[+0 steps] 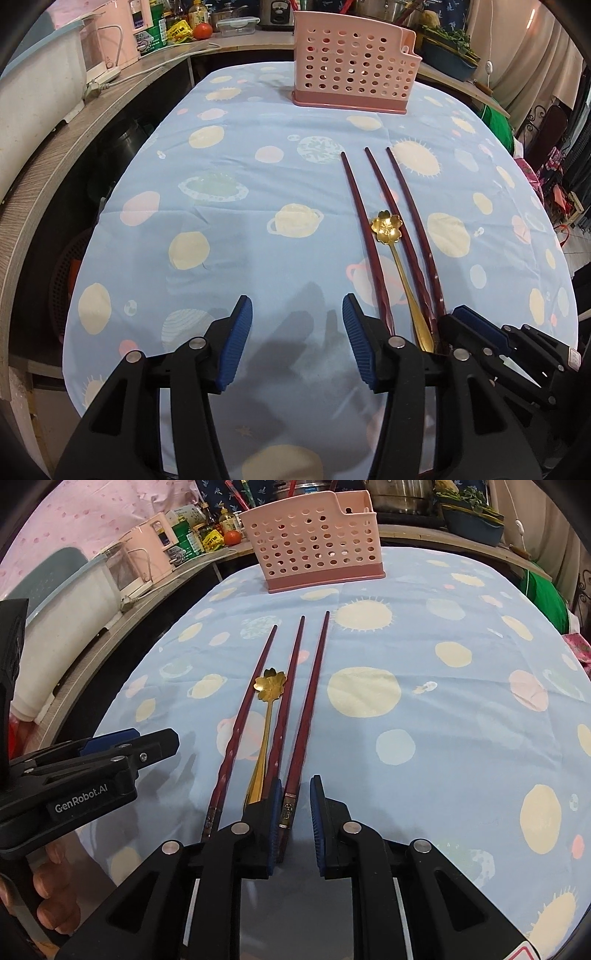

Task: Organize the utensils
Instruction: 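Move both tools back to the remaining chopsticks on the table, then grasp a dark red chopstick with the left tool while the right tool grasps another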

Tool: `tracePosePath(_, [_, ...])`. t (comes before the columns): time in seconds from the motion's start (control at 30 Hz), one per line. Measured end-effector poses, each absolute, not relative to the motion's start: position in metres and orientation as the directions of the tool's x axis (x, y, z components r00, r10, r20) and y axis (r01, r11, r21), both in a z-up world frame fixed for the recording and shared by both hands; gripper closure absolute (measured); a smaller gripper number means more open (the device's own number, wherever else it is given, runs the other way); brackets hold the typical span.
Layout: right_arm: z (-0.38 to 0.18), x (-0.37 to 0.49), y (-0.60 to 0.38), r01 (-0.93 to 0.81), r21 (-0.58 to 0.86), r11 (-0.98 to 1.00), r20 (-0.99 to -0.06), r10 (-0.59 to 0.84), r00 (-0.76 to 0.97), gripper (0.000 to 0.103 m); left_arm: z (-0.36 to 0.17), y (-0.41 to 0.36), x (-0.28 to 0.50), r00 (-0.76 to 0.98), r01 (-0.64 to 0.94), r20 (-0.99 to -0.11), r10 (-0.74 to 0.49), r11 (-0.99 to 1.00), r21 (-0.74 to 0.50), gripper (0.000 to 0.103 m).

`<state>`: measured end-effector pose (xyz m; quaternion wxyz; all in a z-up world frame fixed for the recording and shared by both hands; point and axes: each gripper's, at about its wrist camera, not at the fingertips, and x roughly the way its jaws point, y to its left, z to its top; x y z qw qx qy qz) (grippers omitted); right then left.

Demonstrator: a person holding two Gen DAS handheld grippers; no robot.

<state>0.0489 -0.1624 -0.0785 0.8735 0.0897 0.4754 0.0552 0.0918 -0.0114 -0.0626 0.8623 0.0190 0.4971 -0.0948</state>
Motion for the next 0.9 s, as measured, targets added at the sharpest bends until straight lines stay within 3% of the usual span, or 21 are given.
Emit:
tracePosePath(0.23, [-0.08,0.042,-0.171,0.009,0.214,0.977,-0.814,0.173,0.554,0.097,-0.065,-0.017,0.086,0.477,0.201,-0.865,-0.156,0.977,-0.066,0.053])
tracePosePath(0.6, [-0.079,0.027,-0.19,0.065,0.215,0.974,-0.814,0.142,0.563,0.096,-0.068,-0.032,0.072,0.456,0.255,-0.87,-0.185,0.964,-0.071,0.04])
tracePosePath(0.9, [-0.079,0.024,-0.192,0.073,0.219,0.973,-0.813,0.141,0.564,0.096,-0.075,-0.046,0.063,0.425,0.303,-0.882,-0.206,0.95,-0.075,0.04])
